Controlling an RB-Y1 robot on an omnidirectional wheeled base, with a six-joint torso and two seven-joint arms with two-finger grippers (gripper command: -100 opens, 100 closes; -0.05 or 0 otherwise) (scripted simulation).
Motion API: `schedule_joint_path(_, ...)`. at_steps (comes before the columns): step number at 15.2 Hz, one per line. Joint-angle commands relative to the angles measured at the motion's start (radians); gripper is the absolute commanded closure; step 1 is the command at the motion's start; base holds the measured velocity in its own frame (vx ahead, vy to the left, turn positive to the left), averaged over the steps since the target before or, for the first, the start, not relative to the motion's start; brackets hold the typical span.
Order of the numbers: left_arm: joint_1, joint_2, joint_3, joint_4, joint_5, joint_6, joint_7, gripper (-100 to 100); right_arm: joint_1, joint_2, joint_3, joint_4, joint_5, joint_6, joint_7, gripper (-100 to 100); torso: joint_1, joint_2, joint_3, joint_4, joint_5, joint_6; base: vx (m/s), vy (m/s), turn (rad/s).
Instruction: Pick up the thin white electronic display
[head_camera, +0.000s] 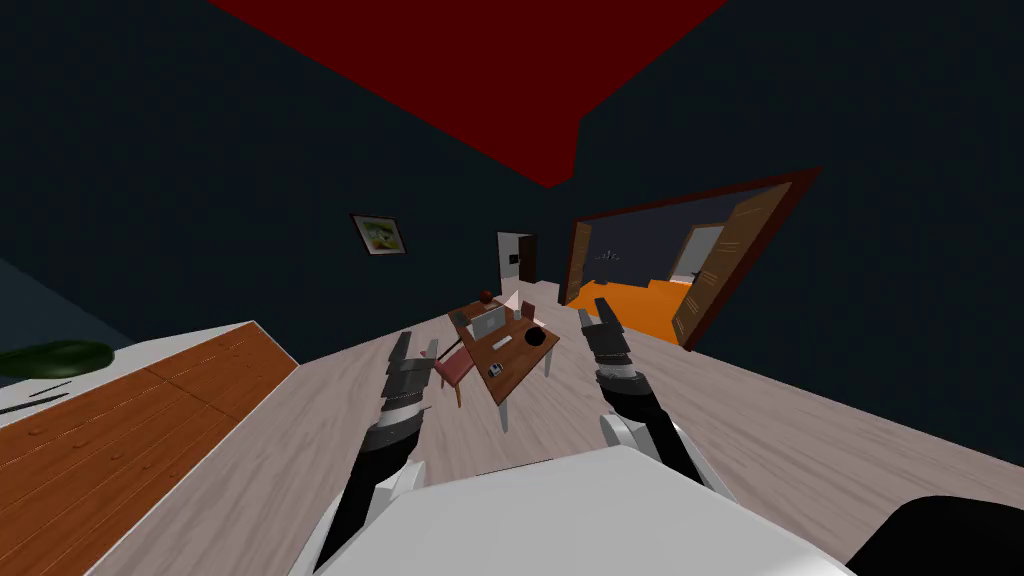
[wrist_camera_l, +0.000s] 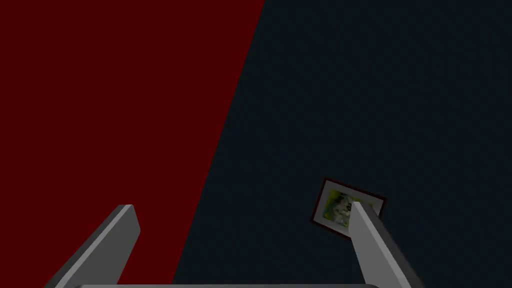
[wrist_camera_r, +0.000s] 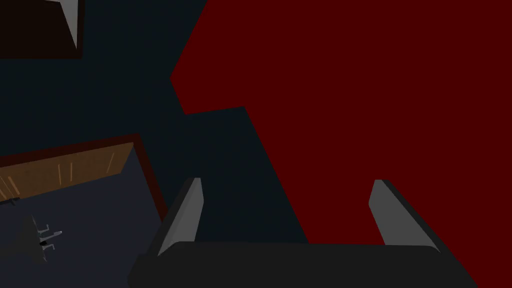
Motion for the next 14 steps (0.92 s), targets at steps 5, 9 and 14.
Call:
schedule_joint_path(5, -0.010, 0.106, 0.001, 0.088, 0.077, 0.056, -0.064, -100, 0.000, 0.000, 0.000, 0.000, 0.000, 0.000, 0.000, 0, -0.002, -0.001, -0.001, 0.000, 0.000, 0.000, 0.017, -0.026, -0.139)
schedule_joint_path(9, -0.017, 0.146, 0.002, 0.148, 0.130, 0.095, -0.106, -100, 0.000, 0.000, 0.000, 0.000, 0.000, 0.000, 0.000, 0, -0.003, -0.002, -0.001, -0.001, -0.001, 0.000, 0.032, -0.042, -0.178)
schedule_joint_path(14, -0.030, 0.203, 0.003, 0.256, 0.227, 0.166, -0.187, -100, 0.000, 0.000, 0.000, 0.000, 0.000, 0.000, 0.000, 0, -0.002, -0.003, -0.002, -0.001, 0.000, 0.000, 0.034, -0.032, -0.186)
